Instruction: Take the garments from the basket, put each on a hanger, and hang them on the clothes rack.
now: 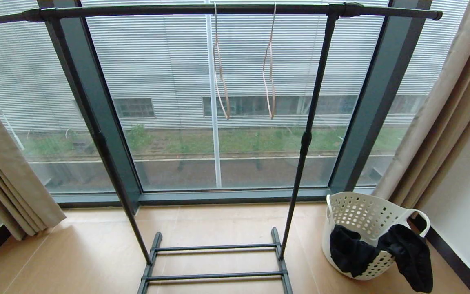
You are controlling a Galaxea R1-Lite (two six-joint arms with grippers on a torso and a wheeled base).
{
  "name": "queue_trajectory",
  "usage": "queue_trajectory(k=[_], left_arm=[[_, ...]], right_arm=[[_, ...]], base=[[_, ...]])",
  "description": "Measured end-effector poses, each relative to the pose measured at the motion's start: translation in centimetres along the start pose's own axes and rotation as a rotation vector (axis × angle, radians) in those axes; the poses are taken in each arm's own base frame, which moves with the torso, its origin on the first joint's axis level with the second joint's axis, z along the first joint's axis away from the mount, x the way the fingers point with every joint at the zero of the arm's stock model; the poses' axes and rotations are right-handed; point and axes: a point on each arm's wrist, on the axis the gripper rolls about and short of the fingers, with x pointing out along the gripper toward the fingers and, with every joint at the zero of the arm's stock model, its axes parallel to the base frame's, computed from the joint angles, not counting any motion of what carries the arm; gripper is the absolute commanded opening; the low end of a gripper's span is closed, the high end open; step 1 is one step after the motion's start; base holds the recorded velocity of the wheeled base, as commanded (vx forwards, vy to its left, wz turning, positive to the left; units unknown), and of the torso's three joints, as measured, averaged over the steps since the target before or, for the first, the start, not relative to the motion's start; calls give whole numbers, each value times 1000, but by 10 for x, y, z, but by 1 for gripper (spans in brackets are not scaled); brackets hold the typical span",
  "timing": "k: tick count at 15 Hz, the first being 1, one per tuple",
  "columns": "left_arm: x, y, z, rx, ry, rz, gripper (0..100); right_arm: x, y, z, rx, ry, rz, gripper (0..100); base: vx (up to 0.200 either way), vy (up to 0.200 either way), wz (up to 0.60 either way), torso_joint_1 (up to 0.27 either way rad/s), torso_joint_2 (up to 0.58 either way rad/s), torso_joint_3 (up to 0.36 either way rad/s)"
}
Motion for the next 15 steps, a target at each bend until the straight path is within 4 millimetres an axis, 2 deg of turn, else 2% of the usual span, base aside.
queue_trajectory(k=[15], left_arm=[[0,0,0,1,2,-21,100]], right_arm=[[0,0,-1,-11,4,6,100]], base=[[0,0,0,0,0,0]])
